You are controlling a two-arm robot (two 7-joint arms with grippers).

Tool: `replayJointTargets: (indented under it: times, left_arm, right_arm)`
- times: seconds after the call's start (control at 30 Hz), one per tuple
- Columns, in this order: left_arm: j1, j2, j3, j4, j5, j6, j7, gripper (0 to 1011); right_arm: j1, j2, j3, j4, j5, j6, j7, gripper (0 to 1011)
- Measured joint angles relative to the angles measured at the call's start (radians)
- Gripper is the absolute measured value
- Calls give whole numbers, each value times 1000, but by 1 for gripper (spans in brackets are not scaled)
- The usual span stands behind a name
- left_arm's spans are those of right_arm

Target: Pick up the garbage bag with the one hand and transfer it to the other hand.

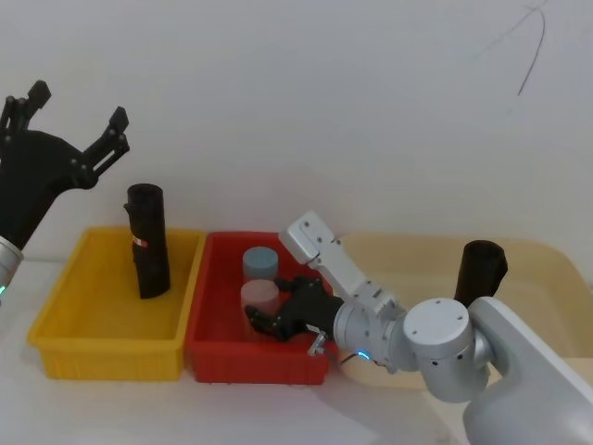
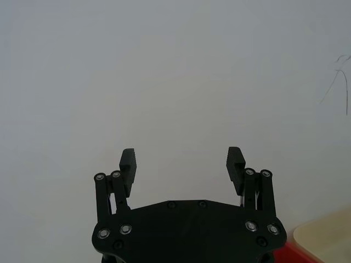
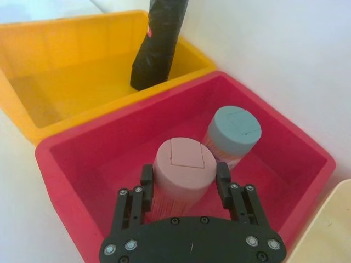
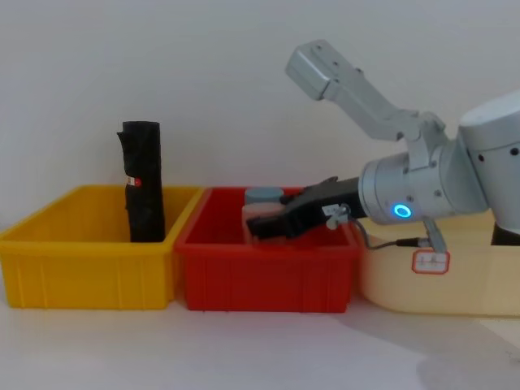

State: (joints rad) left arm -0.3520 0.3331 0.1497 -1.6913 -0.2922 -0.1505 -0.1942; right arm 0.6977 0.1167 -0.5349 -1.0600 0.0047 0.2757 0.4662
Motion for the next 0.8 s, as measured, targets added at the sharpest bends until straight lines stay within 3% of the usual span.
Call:
replayJointTargets:
  times: [0.33,0.8]
  left_arm:
    - [0,0,0,0,0,0,0,1000]
    - [0,0,0,0,0,0,0,1000]
  right_arm:
    - [-8,10,20,-37,28,-2,1,666]
    - [-45,41,90,-146,89,-1,-27,666]
